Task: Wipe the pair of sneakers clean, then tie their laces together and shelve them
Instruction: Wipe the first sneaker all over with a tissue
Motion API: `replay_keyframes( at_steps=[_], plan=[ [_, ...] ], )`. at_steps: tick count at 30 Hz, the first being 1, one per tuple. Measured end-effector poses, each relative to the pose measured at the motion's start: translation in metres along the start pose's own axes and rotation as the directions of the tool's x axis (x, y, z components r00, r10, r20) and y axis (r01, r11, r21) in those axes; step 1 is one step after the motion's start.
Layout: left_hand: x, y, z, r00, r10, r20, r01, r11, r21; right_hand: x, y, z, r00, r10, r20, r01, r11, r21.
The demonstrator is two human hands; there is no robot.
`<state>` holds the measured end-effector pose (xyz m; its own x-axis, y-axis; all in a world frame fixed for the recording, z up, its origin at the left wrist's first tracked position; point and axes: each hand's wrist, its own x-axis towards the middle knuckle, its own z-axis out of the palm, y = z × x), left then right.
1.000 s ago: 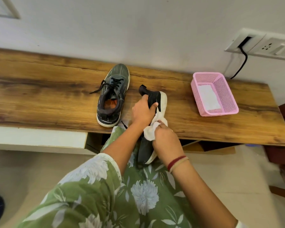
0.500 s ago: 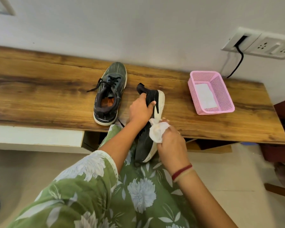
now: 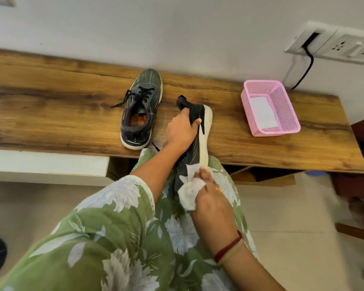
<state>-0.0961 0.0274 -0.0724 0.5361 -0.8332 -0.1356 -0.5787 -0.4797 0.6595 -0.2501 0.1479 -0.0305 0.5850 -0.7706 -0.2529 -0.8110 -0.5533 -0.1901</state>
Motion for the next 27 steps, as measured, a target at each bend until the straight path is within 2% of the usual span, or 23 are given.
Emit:
replay_keyframes(
  at_steps=[1,3,5,7,9,12,13,15,17,19,23,25,27],
  plan=[
    [-0.001,0.001,0.001,1.0,0.0,0.0,0.0,1.0,0.011,0.006,0.001,0.001,0.999,0.032,-0.037,-0.03,0.999,0.037],
    [-0.002,0.003,0.002,1.0,-0.001,0.0,0.001,1.0,0.018,0.006,-0.003,0.005,0.998,0.032,-0.051,-0.032,0.999,-0.008],
    [-0.002,0.005,0.002,1.0,-0.004,0.003,0.004,1.0,0.013,-0.007,-0.01,0.013,0.996,-0.048,-0.075,0.043,0.997,-0.067],
    [-0.001,0.005,0.002,1.0,-0.003,0.002,0.003,1.0,0.018,-0.022,-0.015,0.017,0.994,-0.094,-0.049,0.092,0.995,-0.05],
    [-0.001,0.006,0.003,1.0,0.005,0.006,-0.006,1.0,0.024,-0.024,-0.011,0.017,0.996,-0.074,-0.048,0.074,0.997,-0.008],
    [-0.001,0.006,0.003,1.0,-0.002,0.0,0.002,1.0,0.014,-0.013,-0.003,0.016,0.992,0.01,-0.126,0.003,0.995,0.103],
    [-0.001,0.005,0.003,1.0,-0.005,0.002,0.005,1.0,0.012,-0.014,-0.003,0.018,0.99,0.019,-0.14,-0.008,0.996,0.085],
    [-0.001,0.005,0.003,1.0,-0.004,0.009,0.004,1.0,0.002,-0.022,-0.009,0.023,0.992,-0.028,-0.121,0.029,1.0,0.007],
    [0.0,0.004,0.002,1.0,-0.01,0.01,0.01,1.0,-0.011,-0.032,-0.017,0.023,0.996,-0.066,-0.054,0.067,0.998,0.003],
    [0.0,0.003,0.002,1.0,-0.011,0.012,0.011,1.0,-0.007,-0.035,-0.016,0.023,0.999,-0.048,-0.023,0.049,0.997,0.053],
    [-0.002,0.007,0.002,1.0,-0.008,0.008,0.008,1.0,0.004,-0.025,-0.011,0.019,0.992,0.01,-0.129,0.007,0.991,0.134],
    [-0.003,0.007,0.001,1.0,-0.006,0.014,0.006,1.0,0.002,-0.028,-0.019,0.026,0.995,-0.037,-0.097,0.048,0.992,0.116],
    [-0.003,0.005,0.0,1.0,-0.007,0.018,0.007,1.0,-0.009,-0.033,-0.022,0.031,0.993,-0.102,-0.058,0.114,0.959,0.261]
  ],
)
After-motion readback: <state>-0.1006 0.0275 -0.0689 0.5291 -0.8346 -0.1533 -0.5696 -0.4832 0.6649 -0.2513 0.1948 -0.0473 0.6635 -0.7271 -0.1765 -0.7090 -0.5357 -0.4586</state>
